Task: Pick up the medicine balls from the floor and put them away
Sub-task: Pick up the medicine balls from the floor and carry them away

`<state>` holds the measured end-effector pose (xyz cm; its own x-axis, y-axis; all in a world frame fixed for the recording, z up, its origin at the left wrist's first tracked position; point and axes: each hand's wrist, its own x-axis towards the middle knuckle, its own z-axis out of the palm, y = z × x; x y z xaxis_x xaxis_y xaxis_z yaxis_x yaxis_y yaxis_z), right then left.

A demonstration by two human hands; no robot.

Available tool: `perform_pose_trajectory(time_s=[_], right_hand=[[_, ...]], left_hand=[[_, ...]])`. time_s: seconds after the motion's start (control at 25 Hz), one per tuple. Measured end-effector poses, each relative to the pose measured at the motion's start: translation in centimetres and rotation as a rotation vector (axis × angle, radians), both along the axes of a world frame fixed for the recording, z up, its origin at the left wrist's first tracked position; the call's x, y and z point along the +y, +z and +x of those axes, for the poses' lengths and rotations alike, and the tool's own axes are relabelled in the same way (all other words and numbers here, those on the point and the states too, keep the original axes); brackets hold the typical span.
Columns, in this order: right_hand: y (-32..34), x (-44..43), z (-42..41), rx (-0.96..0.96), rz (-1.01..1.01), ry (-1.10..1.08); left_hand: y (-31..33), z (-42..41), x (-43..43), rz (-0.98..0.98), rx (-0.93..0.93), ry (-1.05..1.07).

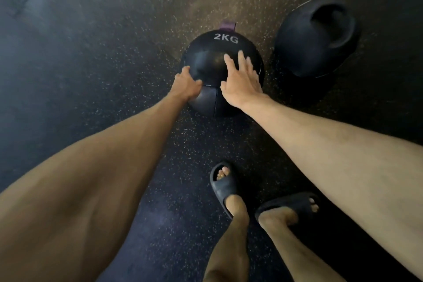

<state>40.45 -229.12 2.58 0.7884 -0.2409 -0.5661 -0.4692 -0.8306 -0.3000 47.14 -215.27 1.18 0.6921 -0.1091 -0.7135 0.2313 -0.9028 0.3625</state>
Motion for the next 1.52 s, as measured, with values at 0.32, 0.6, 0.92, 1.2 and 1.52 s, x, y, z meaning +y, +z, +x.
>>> perform_pose_trajectory(time_s=[0.32, 0.6, 0.92, 1.2, 1.52], right_hand=[[-7.5, -2.1, -12.2, -0.202, -0.068, 0.035], [-7.1, -8.0, -23.2, -0.144, -0.015, -0.696], [-4.3, -10.1, -33.3, 0.003, -0.053, -0.576], [-5.1, -16.9, -47.8, 0.242, -0.022, -1.28], [-4.6, -16.4, -59.4, 0.148, -0.079, -1.256]], left_hand=[[-5.0, -1.3, -1.4, -0.005, -0.158, 0.294], [-3.7, -14.2, -9.2, -0.062, -0.278, 0.057], [-0.7, -23.3, -17.7, -0.093, -0.268, -0.046], [-3.4, -35.1, -26.3, 0.026, 0.209, -0.573], [-1.6, -52.0, -34.0, -0.411, -0.143, -0.948]])
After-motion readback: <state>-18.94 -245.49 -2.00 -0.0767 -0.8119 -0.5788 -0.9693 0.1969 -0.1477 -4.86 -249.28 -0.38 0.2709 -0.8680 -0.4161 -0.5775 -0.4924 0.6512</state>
